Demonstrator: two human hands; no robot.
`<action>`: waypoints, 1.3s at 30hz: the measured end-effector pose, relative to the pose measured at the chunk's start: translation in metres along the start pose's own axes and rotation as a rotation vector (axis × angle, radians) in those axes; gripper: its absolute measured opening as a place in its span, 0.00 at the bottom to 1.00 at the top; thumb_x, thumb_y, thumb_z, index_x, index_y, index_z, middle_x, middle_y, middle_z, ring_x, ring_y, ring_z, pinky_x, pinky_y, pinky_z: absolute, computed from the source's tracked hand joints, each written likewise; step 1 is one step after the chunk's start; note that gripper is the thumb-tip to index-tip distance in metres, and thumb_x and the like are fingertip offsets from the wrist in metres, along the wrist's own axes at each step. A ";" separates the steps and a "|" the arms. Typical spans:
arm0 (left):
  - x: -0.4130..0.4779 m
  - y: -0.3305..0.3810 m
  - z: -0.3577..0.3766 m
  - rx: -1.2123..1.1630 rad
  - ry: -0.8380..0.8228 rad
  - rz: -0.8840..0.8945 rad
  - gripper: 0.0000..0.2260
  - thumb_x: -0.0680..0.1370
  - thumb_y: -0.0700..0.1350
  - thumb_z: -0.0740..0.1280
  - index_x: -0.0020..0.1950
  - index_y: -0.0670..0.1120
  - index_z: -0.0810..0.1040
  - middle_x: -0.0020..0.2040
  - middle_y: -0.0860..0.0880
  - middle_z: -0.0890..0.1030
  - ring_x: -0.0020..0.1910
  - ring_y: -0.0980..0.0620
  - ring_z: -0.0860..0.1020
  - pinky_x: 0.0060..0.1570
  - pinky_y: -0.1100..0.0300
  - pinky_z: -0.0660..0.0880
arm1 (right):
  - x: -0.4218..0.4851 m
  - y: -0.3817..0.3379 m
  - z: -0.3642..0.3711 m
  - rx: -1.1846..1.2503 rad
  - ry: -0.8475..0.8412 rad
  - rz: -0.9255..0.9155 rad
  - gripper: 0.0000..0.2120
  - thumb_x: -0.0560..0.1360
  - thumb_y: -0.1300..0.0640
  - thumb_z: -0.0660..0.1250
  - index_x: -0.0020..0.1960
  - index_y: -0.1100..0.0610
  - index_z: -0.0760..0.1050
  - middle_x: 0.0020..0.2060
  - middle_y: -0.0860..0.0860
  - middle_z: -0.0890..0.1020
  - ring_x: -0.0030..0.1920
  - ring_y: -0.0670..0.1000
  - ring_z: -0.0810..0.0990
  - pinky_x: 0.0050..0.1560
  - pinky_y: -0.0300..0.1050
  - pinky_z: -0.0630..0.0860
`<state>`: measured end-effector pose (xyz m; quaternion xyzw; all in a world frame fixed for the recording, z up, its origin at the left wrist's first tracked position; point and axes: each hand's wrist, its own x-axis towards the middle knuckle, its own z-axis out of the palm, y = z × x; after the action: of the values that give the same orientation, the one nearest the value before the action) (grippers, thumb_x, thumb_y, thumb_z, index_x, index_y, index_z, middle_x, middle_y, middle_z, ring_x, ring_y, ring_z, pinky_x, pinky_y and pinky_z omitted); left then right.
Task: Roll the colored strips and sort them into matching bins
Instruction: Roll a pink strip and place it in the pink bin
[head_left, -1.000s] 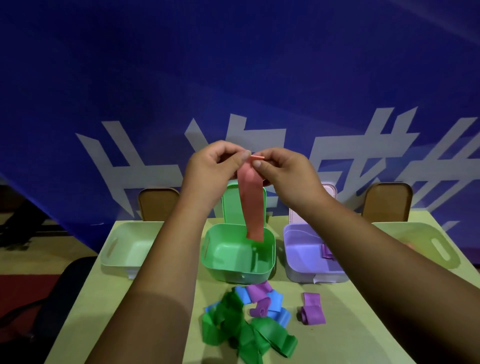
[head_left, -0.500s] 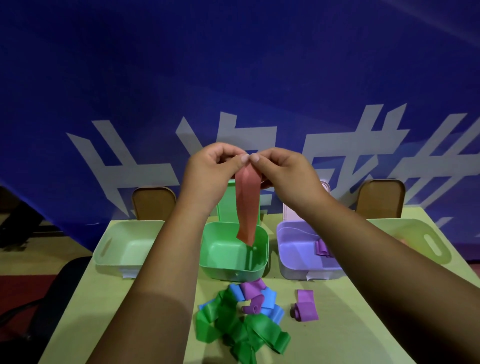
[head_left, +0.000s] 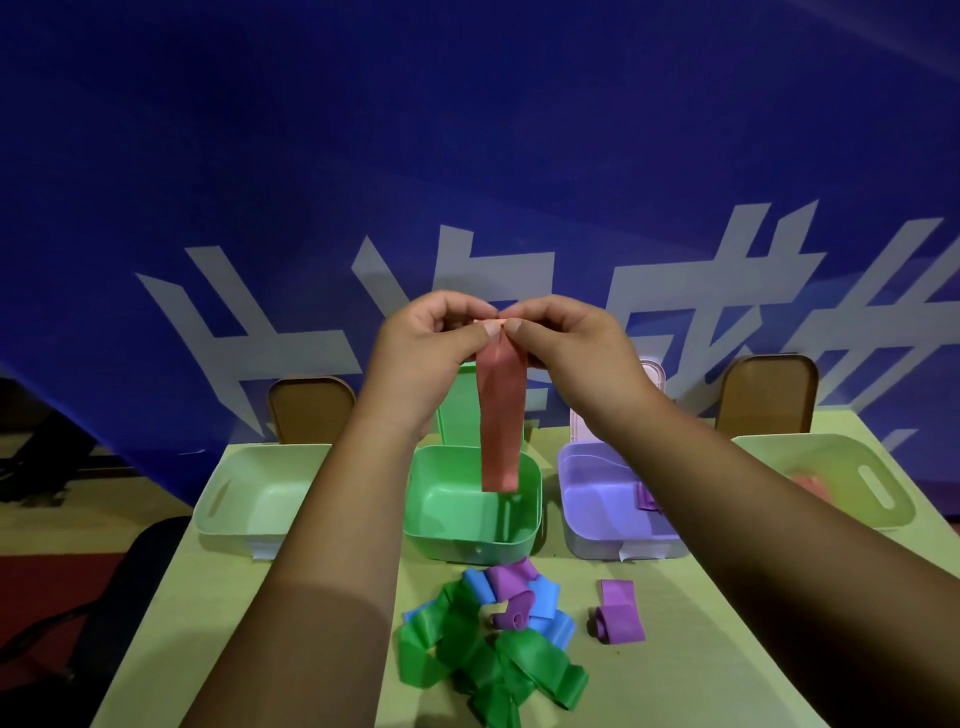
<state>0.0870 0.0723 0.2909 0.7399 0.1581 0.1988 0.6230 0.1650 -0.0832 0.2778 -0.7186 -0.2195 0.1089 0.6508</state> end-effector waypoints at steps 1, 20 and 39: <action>0.001 -0.001 0.000 -0.016 -0.003 -0.007 0.05 0.79 0.38 0.76 0.53 0.47 0.87 0.47 0.48 0.88 0.48 0.50 0.87 0.49 0.59 0.83 | 0.000 0.000 0.001 0.006 -0.001 0.007 0.05 0.81 0.57 0.73 0.53 0.50 0.88 0.46 0.50 0.89 0.51 0.54 0.89 0.61 0.61 0.84; 0.002 0.001 0.012 -0.199 0.005 -0.034 0.09 0.77 0.31 0.75 0.54 0.42 0.84 0.45 0.47 0.86 0.47 0.49 0.85 0.51 0.57 0.83 | 0.009 0.001 -0.009 0.157 -0.049 0.060 0.07 0.78 0.63 0.73 0.53 0.55 0.88 0.49 0.63 0.87 0.46 0.57 0.83 0.63 0.67 0.81; -0.005 0.010 0.023 -0.311 0.007 -0.090 0.13 0.78 0.33 0.76 0.62 0.37 0.82 0.56 0.36 0.87 0.57 0.39 0.87 0.63 0.46 0.84 | 0.011 0.005 -0.021 0.155 -0.049 0.023 0.08 0.80 0.59 0.75 0.58 0.50 0.86 0.47 0.54 0.87 0.50 0.56 0.87 0.61 0.61 0.85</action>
<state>0.0934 0.0484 0.2967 0.6260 0.1607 0.1954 0.7376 0.1851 -0.0969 0.2769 -0.6657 -0.2179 0.1505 0.6976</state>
